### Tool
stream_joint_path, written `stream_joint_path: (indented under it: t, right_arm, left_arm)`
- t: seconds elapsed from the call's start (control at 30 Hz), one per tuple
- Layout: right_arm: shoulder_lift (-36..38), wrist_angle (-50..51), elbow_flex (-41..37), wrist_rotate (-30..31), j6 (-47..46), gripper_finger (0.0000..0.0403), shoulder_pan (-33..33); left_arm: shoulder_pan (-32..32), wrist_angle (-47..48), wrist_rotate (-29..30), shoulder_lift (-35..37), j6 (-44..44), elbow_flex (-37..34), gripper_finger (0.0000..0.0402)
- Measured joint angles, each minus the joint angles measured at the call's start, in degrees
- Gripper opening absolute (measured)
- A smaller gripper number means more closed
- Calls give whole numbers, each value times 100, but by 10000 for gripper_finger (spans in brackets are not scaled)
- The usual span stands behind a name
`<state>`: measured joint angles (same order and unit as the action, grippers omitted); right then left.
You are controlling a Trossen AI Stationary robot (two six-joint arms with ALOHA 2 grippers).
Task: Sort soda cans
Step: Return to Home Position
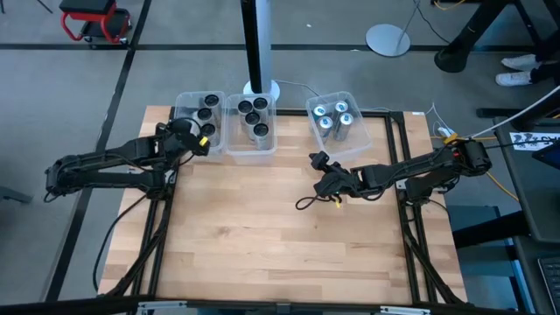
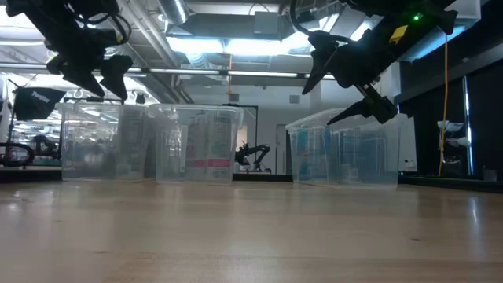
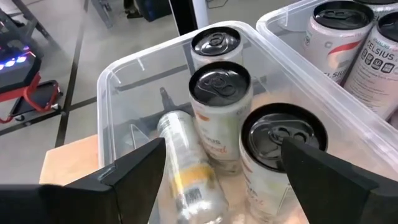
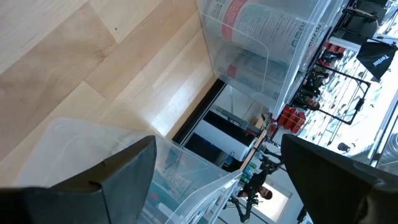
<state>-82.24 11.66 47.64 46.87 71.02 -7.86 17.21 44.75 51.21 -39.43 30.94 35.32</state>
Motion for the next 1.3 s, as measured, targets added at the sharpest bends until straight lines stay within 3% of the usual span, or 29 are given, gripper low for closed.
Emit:
stream_joint_path:
  t: [0.57,0.77,1.0,1.3]
  right_arm:
    - [0,0,0,1,0,344,0]
    - [0,0,0,1,0,344,0]
    - [0,-6,0,-19,-66,344,0]
    - [0,-226,0,-777,-226,344,0]
  left_arm:
    - [9,-42,-379,1,-263,6,310]
    - [2,-46,-557,1,-514,328,310]
    - [2,-627,-1817,5,-1597,483,310]
    - [-11,-2432,-4353,8,-2870,-74,261]
